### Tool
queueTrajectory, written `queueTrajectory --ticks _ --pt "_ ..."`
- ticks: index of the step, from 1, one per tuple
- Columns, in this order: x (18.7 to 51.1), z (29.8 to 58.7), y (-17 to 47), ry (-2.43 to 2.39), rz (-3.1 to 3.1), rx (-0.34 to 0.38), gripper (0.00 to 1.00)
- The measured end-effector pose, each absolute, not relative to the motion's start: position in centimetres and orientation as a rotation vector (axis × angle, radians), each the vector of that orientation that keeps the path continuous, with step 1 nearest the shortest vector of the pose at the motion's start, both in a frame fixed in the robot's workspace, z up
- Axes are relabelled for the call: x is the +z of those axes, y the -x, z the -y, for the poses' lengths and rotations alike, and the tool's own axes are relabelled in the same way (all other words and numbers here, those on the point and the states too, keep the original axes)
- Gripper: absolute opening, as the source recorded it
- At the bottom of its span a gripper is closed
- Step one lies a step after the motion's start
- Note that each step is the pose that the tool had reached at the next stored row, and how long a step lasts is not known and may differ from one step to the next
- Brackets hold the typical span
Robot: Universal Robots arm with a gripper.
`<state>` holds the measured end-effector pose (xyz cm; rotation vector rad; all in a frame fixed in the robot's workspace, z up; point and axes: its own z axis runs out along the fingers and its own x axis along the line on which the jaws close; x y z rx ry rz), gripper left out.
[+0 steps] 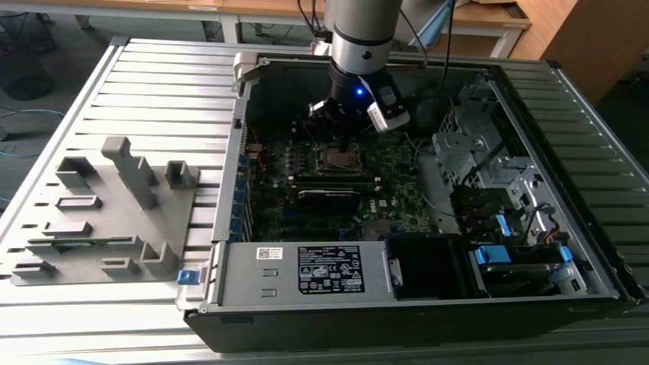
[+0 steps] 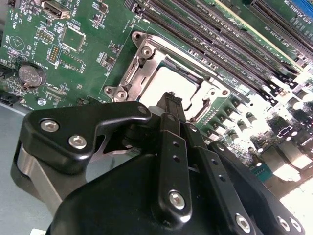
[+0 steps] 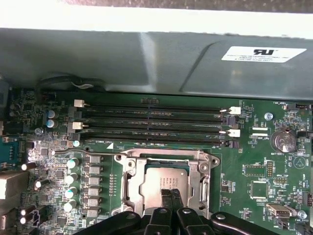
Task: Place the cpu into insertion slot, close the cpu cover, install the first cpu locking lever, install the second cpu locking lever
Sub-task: 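Close the cpu cover, then install the first cpu locking lever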
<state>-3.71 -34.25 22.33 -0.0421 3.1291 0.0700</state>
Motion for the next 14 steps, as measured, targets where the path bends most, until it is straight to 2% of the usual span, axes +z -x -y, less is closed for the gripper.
queueTrajectory --ticks 14 --pt "22.33 34.25 3.71 0.019 -3.129 0.07 0.11"
